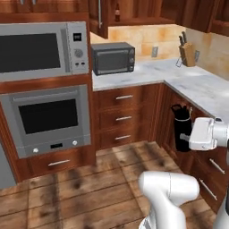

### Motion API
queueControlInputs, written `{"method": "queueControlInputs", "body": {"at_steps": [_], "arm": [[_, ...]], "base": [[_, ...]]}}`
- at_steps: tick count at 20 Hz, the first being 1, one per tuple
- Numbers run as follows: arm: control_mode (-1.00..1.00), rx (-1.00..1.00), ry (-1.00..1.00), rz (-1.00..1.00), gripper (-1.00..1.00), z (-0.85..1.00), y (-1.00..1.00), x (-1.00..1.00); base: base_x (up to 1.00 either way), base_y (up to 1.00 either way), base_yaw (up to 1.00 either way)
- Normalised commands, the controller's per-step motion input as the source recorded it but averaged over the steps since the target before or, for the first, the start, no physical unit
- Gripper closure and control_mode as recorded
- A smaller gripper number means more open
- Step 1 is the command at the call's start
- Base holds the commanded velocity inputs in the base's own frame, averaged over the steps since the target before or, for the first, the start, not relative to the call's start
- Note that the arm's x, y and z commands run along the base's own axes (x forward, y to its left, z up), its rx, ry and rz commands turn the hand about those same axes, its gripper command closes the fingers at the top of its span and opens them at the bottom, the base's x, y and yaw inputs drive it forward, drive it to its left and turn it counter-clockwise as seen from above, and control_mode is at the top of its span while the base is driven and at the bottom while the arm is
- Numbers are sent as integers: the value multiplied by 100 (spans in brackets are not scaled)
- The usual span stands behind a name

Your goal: Pick the water bottle, water bottle, bottled drink from the counter and place them in the open cabinet.

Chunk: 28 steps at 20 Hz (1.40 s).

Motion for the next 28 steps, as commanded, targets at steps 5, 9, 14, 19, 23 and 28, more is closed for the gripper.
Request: {"method": "queueControlInputs", "body": {"at_steps": [5, 9, 14, 19, 23, 28], "arm": [[100, 0, 0, 0, 100, 0, 0, 0], [100, 0, 0, 0, 100, 0, 0, 0], [100, 0, 0, 0, 100, 0, 0, 0], [100, 0, 0, 0, 100, 0, 0, 0], [100, 0, 0, 0, 100, 0, 0, 0], [100, 0, 0, 0, 100, 0, 0, 0]], "base": [[81, -1, -2], [92, -3, 0], [93, -3, 0], [90, -17, 2], [50, -50, 12], [38, -56, 9]]}}
